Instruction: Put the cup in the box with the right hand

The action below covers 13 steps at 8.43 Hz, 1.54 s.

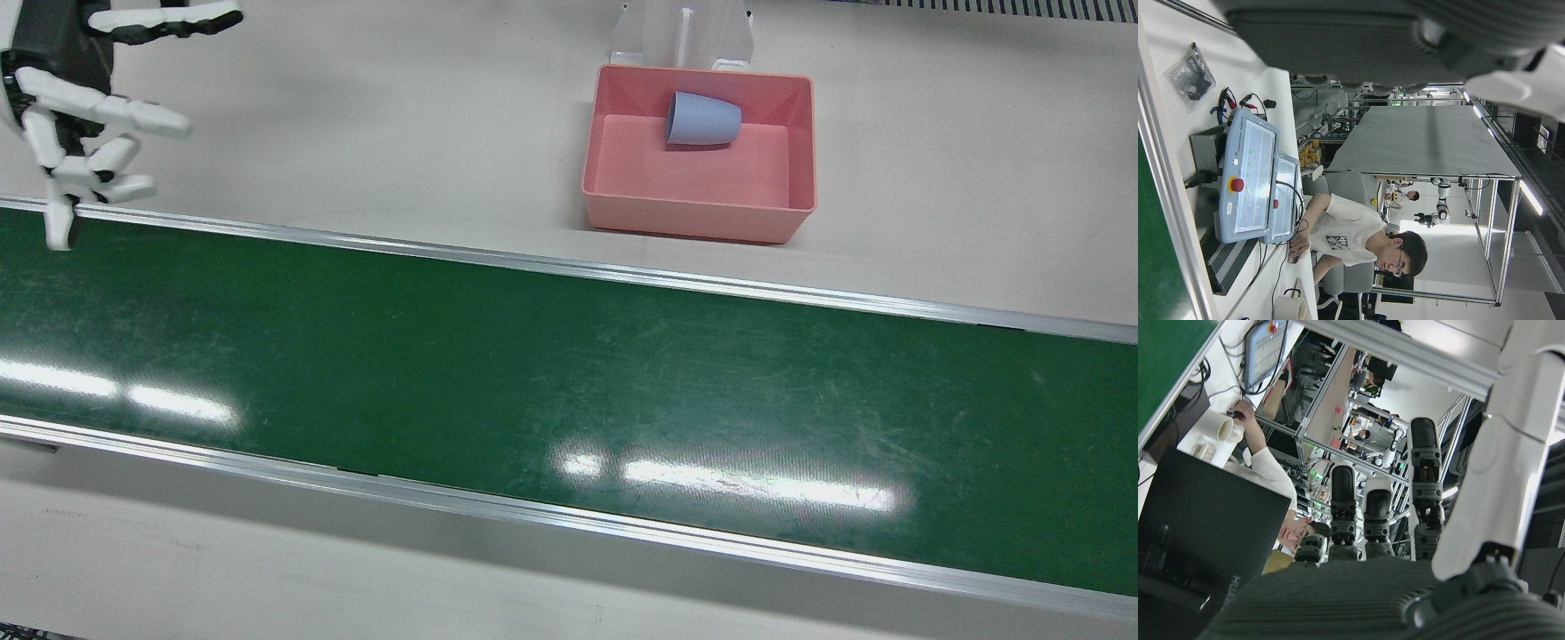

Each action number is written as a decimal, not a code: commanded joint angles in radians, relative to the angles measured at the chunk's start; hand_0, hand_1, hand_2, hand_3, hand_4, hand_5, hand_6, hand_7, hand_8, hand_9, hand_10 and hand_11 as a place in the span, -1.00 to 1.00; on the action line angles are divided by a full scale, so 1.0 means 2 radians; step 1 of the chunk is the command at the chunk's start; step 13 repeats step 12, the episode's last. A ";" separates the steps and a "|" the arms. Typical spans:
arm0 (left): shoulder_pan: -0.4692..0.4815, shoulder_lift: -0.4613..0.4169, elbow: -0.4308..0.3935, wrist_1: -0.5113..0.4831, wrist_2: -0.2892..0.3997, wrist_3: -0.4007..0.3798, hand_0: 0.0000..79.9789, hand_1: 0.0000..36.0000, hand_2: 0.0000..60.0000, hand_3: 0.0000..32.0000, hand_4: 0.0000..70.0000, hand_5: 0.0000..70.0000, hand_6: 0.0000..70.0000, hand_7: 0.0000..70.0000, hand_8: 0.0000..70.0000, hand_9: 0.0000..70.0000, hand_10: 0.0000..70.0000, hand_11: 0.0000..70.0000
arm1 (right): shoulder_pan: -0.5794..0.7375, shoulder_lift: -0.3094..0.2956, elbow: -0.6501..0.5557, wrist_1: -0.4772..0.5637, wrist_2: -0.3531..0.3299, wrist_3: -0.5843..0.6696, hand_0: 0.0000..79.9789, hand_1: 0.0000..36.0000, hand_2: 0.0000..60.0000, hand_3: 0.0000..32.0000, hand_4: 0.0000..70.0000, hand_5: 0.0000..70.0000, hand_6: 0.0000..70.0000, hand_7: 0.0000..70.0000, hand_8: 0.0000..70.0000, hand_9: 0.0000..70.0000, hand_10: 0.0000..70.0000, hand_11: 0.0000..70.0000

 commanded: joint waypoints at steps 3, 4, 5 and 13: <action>0.000 0.000 0.000 0.000 0.000 0.000 -1.00 -1.00 -1.00 -1.00 -1.00 -1.00 -1.00 -1.00 -1.00 -1.00 -1.00 -1.00 | 0.273 -0.035 -0.274 0.253 -0.129 0.096 0.31 -0.57 -1.00 -1.00 0.01 -0.83 -0.35 1.00 -0.33 0.35 -0.85 -0.75; 0.000 0.000 0.000 0.000 0.000 0.000 -1.00 -1.00 -1.00 -1.00 -1.00 -1.00 -1.00 -1.00 -1.00 -1.00 -1.00 -1.00 | 0.288 -0.036 -0.290 0.274 -0.131 0.099 0.30 -0.61 -1.00 -1.00 0.05 -0.84 -0.32 1.00 -0.31 0.37 -0.84 -0.74; 0.000 0.000 0.000 0.000 0.000 0.000 -1.00 -1.00 -1.00 -1.00 -1.00 -1.00 -1.00 -1.00 -1.00 -1.00 -1.00 -1.00 | 0.286 -0.054 -0.297 0.279 -0.131 0.111 0.29 -0.59 -1.00 -1.00 0.29 -0.84 -0.26 1.00 -0.27 0.41 -0.80 -0.69; 0.000 0.000 0.000 0.000 0.000 0.000 -1.00 -1.00 -1.00 -1.00 -1.00 -1.00 -1.00 -1.00 -1.00 -1.00 -1.00 -1.00 | 0.291 -0.068 -0.323 0.314 -0.131 0.130 0.14 -0.50 -0.18 -1.00 0.59 -0.87 -0.27 1.00 -0.07 0.64 -0.66 -0.51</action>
